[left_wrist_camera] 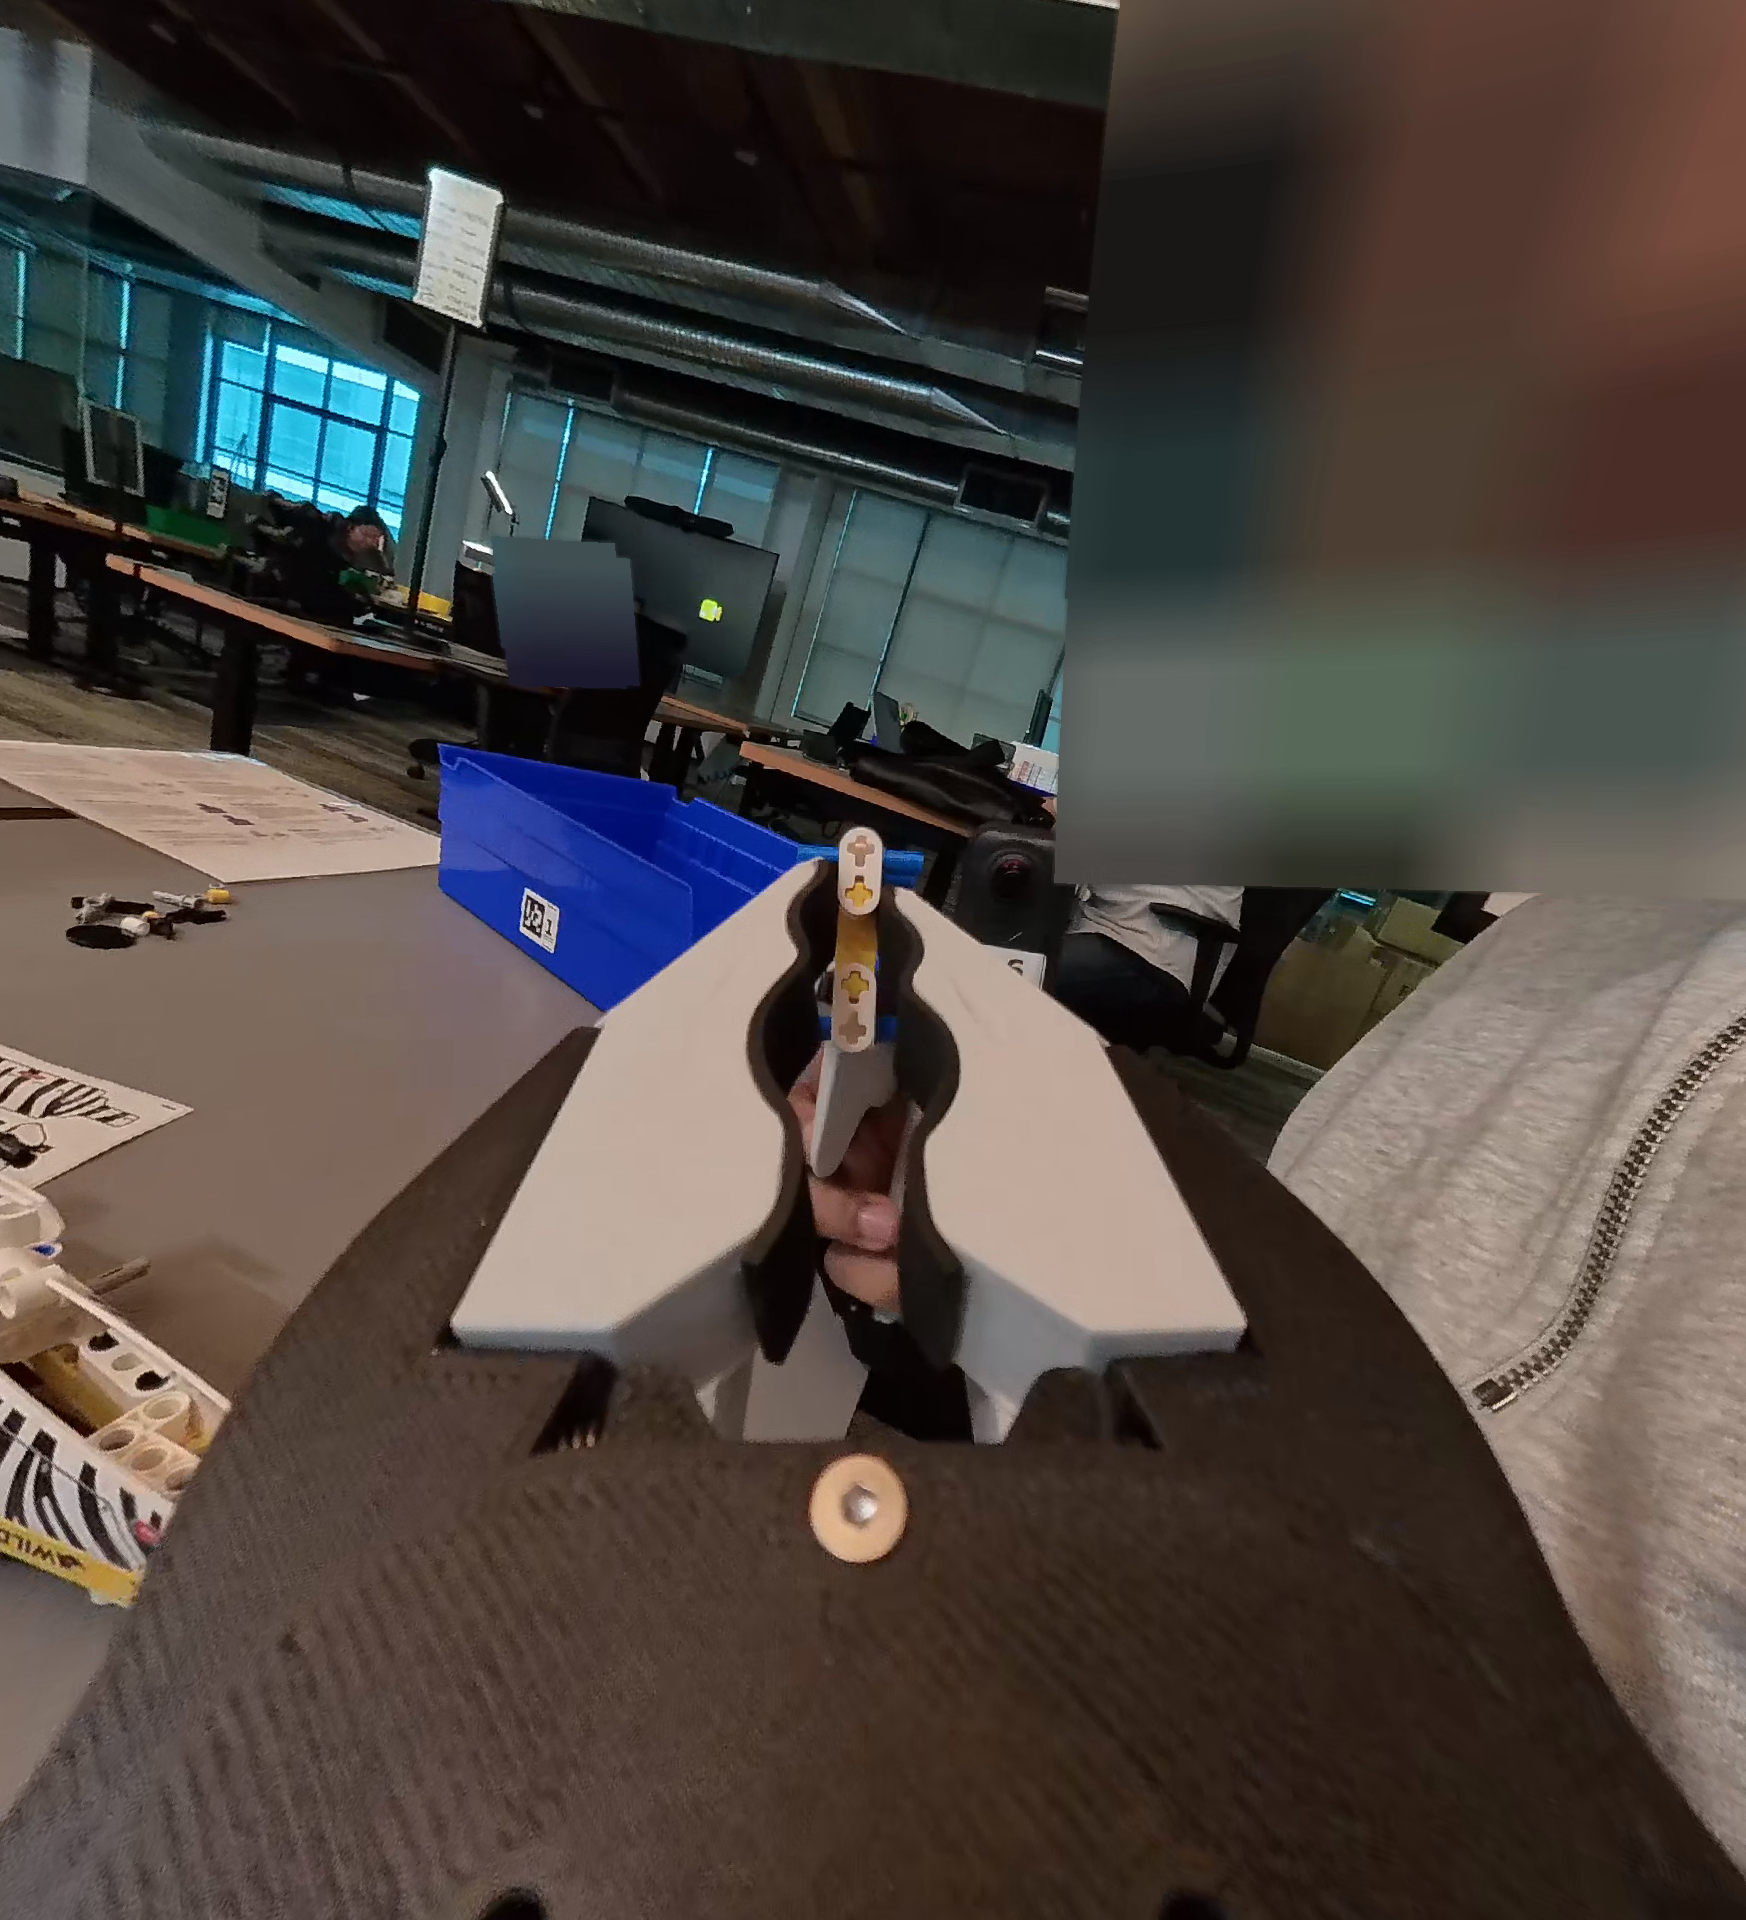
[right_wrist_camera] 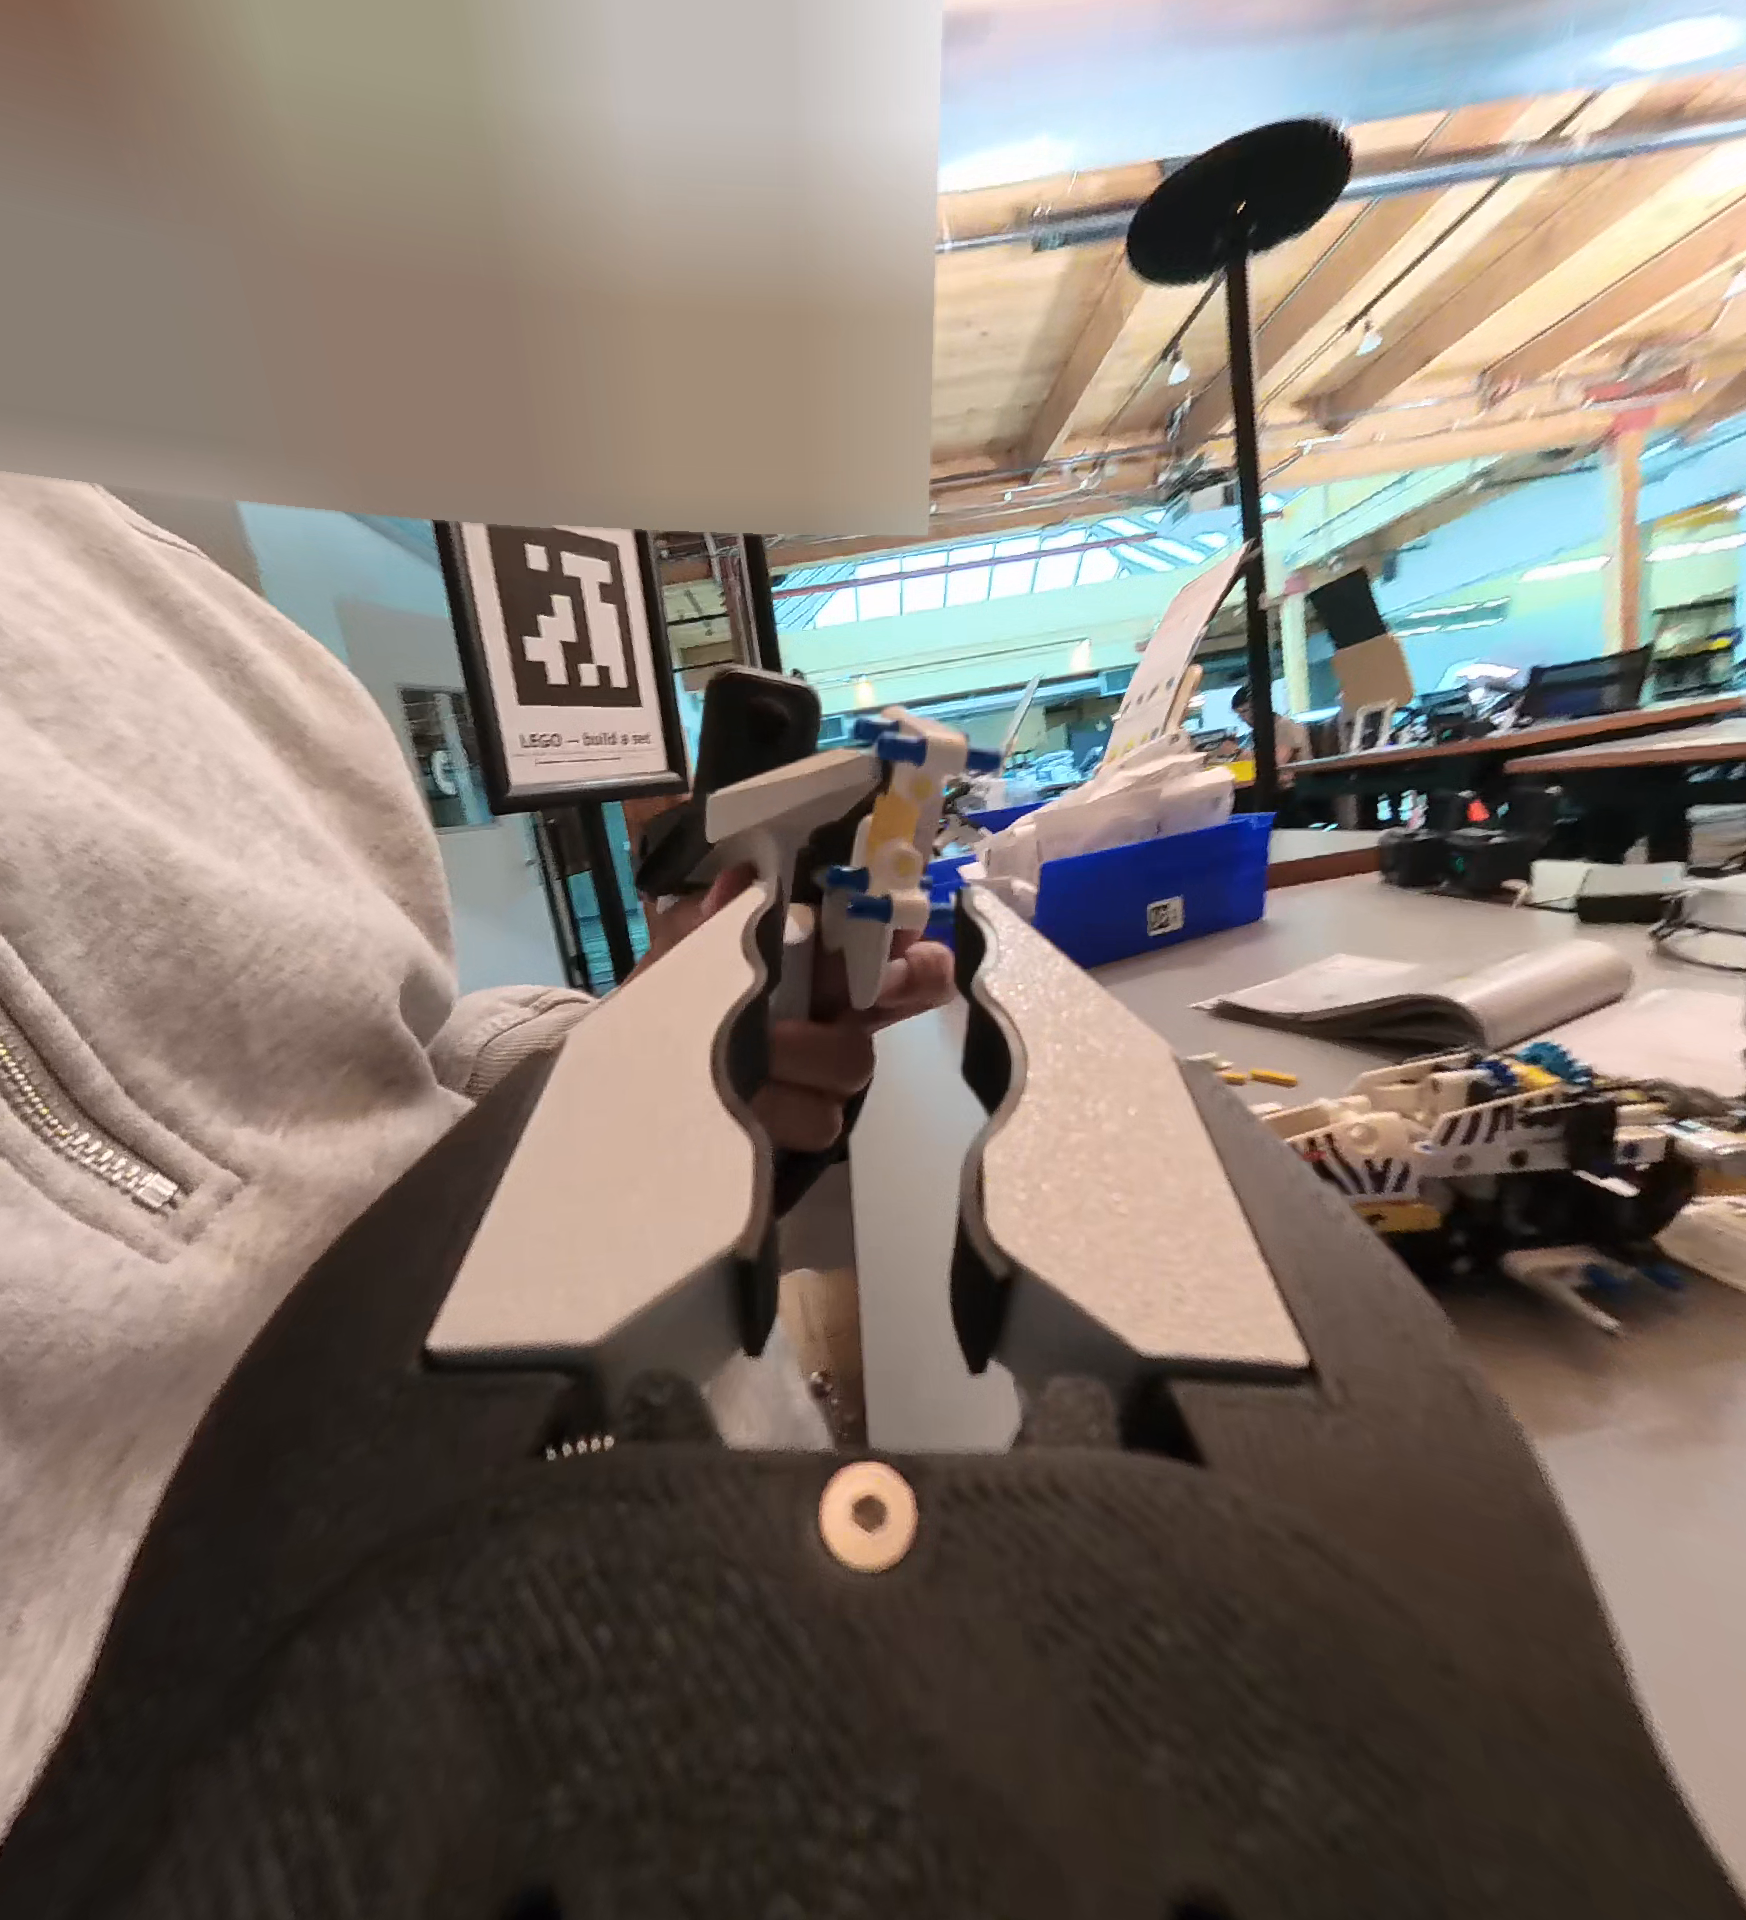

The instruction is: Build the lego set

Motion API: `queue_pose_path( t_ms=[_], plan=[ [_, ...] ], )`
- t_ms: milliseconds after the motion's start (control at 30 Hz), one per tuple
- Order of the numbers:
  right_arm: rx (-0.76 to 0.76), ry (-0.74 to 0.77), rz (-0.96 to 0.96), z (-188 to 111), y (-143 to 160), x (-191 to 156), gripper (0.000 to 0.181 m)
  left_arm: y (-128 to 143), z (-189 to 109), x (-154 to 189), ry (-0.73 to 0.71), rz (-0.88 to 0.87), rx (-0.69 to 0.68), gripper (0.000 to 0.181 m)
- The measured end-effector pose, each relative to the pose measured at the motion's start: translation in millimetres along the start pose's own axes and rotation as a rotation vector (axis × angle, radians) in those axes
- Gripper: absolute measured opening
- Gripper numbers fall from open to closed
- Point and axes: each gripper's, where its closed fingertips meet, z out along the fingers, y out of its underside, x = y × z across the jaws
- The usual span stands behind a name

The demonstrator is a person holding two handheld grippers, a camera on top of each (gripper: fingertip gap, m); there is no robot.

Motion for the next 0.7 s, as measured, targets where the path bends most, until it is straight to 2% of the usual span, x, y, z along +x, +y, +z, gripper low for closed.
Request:
queue_pose_path(
  t_ms=[200, 700],
  plan=[
    [0.018, 0.0, -0.006, -1.5, -2.7, 0.9, 0.029, 8.1, 3.7, 0.5, 0.017, -0.068, -0.012, 0.004],
    [0.092, 0.004, 0.002, -13.1, -17.0, 7.3, 0.024, 12.3, 3.7, -5.3, 0.011, -0.081, -0.019, 0.005]
  ],
)
